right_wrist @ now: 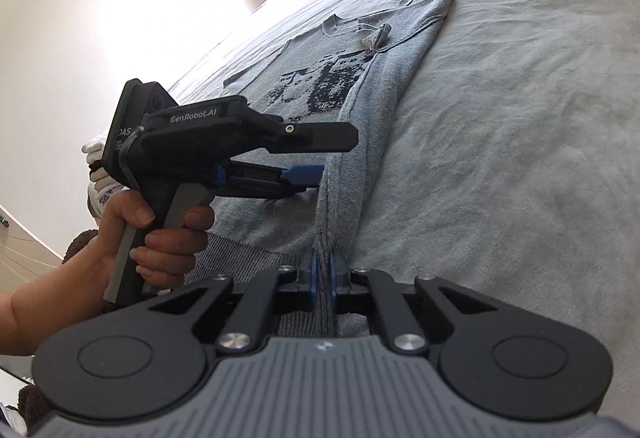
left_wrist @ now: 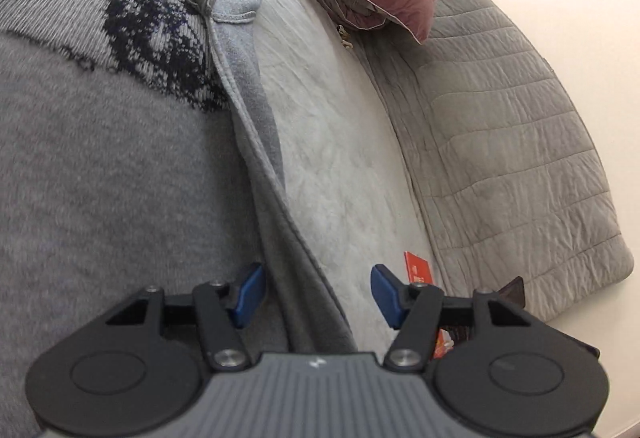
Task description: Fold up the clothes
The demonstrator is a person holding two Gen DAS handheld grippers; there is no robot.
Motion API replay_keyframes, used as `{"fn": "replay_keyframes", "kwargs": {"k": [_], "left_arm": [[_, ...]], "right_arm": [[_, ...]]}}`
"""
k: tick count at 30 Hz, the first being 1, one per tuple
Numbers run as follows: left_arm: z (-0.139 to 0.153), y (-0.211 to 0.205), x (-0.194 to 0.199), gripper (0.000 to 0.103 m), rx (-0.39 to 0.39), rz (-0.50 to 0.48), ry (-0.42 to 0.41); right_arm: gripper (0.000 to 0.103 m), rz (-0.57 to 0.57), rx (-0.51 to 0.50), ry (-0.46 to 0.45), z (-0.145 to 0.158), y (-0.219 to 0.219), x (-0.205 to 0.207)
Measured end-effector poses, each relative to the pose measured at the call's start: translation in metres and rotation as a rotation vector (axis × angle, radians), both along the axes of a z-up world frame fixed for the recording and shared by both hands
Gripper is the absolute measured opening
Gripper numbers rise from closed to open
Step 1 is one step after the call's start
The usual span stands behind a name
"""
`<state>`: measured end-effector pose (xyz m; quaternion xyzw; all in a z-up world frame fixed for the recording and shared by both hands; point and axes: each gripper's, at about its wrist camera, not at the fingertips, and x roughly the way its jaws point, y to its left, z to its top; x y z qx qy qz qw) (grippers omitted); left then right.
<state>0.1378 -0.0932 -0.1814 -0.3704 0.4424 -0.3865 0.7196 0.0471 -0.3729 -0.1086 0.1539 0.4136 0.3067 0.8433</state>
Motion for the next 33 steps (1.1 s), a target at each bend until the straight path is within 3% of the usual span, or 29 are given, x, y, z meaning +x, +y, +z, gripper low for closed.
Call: {"fn": "replay_keyframes", "kwargs": {"k": [3,8,13,18,22,26,29,33], "left_arm": [[-0.009,0.012,-0.019,0.062,-0.109,0.012,0.019],[-0.029,0.03,-0.042,0.067,-0.324,0.019,0.128],[-0.031,0.055,-0.051,0.069,-0.374,0.075,0.15],[-0.019,0.075,-0.052,0.069,-0.312,0.122,0.13],[-0.003,0.086,-0.041,0.07,-0.206,0.16,0.077],[0.009,0.091,-0.023,0.071,-0.118,0.198,0.038],[0.016,0.088,-0.001,0.071,-0.04,0.223,0.002],[0.024,0.082,0.027,0.07,0.059,0.247,-0.054]], "right_arm": [[0.007,0.003,0.009,-0.005,0.002,0.003,0.002],[0.007,0.025,0.062,-0.012,0.008,0.008,0.004],[0.007,0.065,0.116,-0.013,0.014,0.03,0.011],[0.007,0.122,0.059,0.018,0.009,0.06,0.022],[0.017,0.191,0.009,0.088,-0.003,0.08,0.028],[0.017,0.292,0.0,0.118,-0.008,0.092,0.022],[0.017,0.279,0.003,0.087,-0.004,0.089,0.02],[0.018,0.162,0.001,0.08,-0.006,0.076,0.033]]}}
